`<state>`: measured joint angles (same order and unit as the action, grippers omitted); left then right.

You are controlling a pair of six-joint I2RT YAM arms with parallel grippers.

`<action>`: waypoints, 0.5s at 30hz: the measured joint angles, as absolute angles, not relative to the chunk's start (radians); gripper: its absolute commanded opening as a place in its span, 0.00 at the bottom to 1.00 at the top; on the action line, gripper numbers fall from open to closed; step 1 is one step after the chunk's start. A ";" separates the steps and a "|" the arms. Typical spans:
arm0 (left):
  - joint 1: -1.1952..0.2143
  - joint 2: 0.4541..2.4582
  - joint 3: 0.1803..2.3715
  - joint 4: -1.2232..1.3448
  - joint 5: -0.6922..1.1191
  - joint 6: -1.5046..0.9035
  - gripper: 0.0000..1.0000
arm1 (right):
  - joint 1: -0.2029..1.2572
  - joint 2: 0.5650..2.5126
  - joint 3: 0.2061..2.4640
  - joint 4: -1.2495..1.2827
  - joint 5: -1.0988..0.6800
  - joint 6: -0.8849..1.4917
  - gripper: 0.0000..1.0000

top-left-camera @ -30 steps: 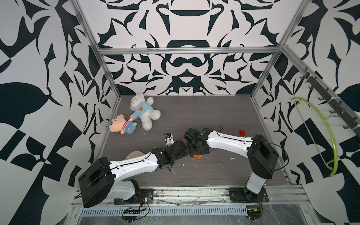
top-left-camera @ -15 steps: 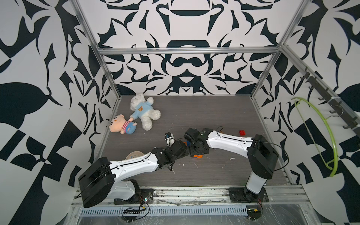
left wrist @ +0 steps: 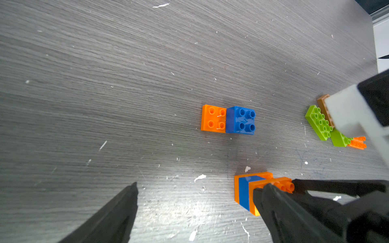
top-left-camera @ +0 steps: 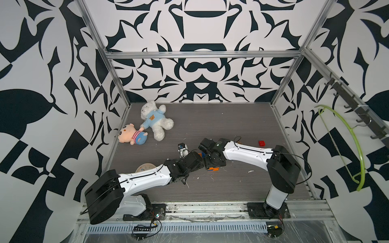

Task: Assemble the number 5 with lego
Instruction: Assemble the lego brick with the lego brick.

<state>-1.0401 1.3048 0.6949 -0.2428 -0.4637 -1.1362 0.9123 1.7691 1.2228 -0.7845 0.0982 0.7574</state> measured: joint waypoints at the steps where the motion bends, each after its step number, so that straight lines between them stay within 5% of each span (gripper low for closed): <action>1: -1.040 1.305 0.695 -0.243 -0.464 -1.136 0.99 | 0.912 1.769 1.223 -0.785 0.099 0.757 0.68; 15: -1.040 1.305 0.695 -0.243 -0.464 -1.137 0.99 | 0.912 1.775 1.231 -0.794 0.102 0.757 0.68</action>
